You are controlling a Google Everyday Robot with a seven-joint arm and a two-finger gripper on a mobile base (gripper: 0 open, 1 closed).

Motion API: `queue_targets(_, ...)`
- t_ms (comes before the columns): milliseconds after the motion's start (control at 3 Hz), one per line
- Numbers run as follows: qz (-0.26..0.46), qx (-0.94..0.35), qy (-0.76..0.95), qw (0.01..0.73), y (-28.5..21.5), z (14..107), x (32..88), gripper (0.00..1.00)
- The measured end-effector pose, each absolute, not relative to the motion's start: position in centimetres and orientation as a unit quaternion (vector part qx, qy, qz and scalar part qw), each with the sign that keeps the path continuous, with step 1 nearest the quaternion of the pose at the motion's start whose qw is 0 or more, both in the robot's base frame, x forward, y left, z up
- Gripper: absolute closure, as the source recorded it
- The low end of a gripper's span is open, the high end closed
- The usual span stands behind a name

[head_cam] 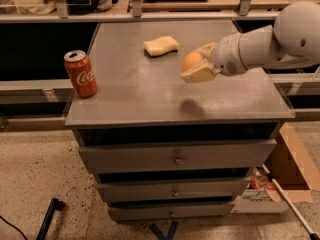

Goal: Move orange near sponge

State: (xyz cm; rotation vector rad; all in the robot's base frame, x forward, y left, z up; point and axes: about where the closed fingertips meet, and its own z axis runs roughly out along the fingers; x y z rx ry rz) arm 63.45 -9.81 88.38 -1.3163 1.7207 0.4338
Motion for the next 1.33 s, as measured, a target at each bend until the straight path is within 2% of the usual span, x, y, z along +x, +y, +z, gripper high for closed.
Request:
queue_targets(667, 0.165, -0.506, 0.71, 0.461, -12.1, 90.9, 72.6, 1.0)
queue_targets(1333, 0.185, -0.463, 0.699, 0.513, -11.0, 91.0, 78.3, 1.0)
